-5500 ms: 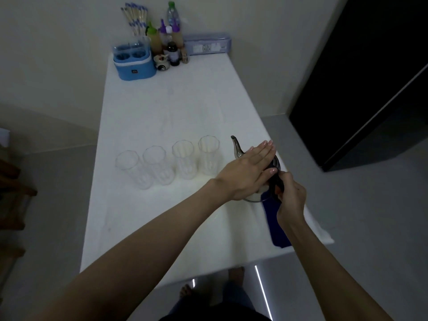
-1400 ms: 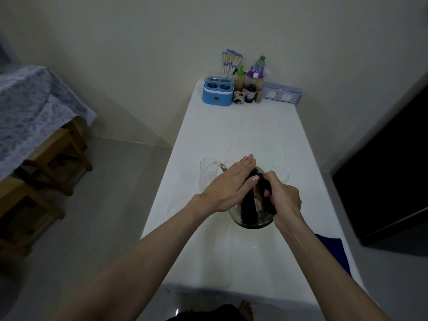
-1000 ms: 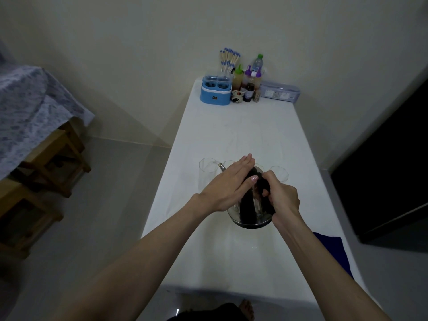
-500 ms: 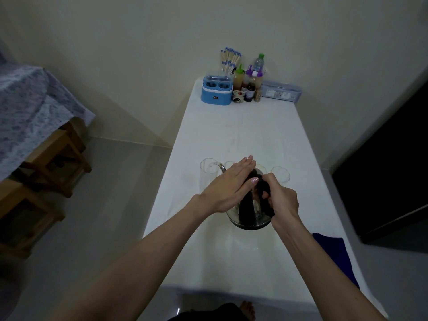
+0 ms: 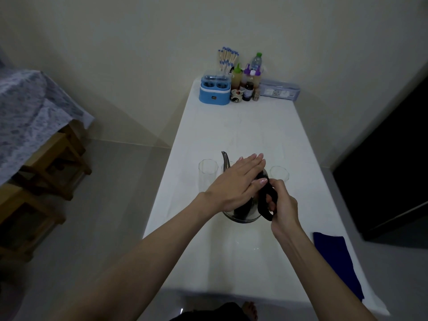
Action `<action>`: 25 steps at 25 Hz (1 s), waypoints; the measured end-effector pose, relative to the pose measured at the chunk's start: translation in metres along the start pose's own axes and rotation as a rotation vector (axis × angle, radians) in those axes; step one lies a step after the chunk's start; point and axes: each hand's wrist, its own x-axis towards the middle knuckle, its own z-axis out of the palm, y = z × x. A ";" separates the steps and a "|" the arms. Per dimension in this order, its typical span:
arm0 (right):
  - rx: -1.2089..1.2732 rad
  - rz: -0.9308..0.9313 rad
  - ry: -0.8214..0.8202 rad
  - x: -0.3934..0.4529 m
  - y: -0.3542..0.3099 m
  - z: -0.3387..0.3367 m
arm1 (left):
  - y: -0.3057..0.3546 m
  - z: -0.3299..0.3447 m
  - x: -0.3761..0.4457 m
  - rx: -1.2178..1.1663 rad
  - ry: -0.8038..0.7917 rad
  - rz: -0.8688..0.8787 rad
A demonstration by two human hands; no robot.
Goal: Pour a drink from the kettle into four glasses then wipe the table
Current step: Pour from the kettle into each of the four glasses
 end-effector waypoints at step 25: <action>-0.407 -0.100 0.035 0.010 -0.046 -0.042 | 0.028 0.028 0.014 -0.268 -0.058 -0.161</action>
